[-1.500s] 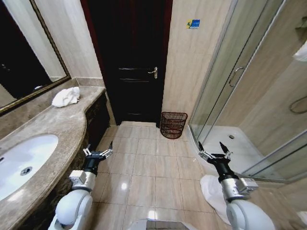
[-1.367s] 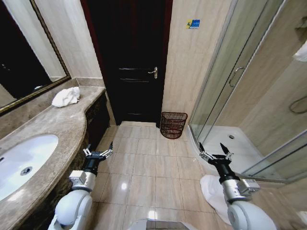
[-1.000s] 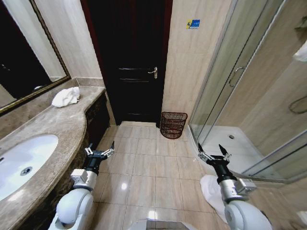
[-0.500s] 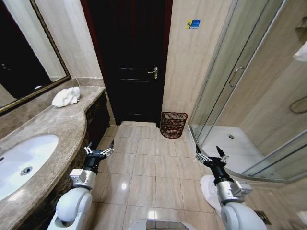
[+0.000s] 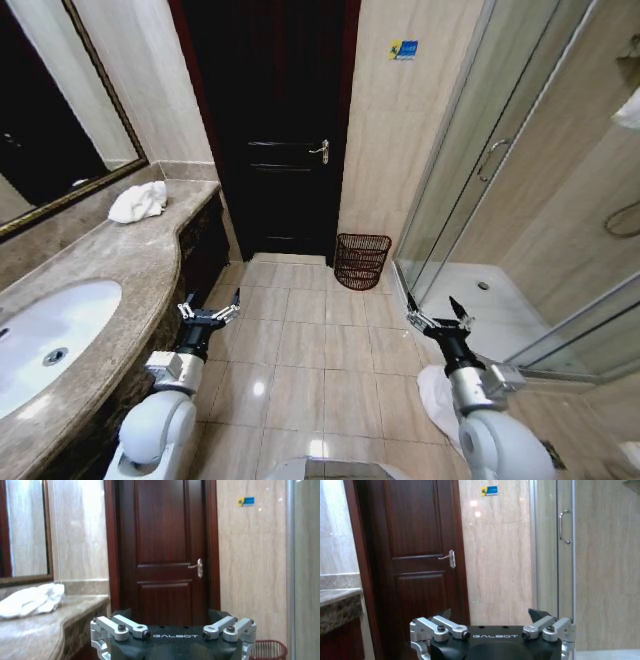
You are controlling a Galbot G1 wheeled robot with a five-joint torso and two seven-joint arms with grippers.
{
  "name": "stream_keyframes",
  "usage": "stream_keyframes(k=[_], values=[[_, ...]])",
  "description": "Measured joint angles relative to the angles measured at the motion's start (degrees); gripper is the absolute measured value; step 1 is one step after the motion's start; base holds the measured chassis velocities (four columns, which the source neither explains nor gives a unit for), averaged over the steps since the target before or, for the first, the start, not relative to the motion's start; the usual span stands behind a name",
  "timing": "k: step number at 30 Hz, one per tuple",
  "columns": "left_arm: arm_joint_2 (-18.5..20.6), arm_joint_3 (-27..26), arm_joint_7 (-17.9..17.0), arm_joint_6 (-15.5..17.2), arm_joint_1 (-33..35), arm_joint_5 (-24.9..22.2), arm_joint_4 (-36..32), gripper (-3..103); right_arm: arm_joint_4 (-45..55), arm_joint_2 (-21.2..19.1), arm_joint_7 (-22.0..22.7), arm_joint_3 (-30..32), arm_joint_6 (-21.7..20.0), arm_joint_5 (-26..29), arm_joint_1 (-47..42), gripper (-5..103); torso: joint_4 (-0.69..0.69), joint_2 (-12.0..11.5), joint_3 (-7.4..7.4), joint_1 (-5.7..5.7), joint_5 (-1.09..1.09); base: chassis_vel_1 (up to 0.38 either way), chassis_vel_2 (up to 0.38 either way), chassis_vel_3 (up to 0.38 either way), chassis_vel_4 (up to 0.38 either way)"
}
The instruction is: Discard the used towel into the hamper.
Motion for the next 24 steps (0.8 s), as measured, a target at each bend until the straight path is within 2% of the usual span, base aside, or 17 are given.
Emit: stream_keyframes(k=[13,21,24], values=[[-0.3,0.0,0.8,0.2,0.1,0.5,-0.1,100,0.4,-0.7,3.2,-0.1,-1.3,1.3,2.7,100,0.03,0.0,0.00,0.01,0.01,0.000,0.000,0.000,0.000],[-1.2,1.5,0.8,1.6,-1.1,1.4,0.5,100,0.6,0.1,2.8,1.4,0.6,0.4,1.0,100,0.02,0.0,0.00,0.01,0.00,0.000,0.000,0.000,0.000],[-1.8,2.8,-1.0,1.8,-0.8,3.1,-0.8,100,1.8,-0.4,2.7,1.7,0.8,4.5,-0.4,100,0.02,0.0,0.00,0.02,0.00,0.000,0.000,0.000,0.000]])
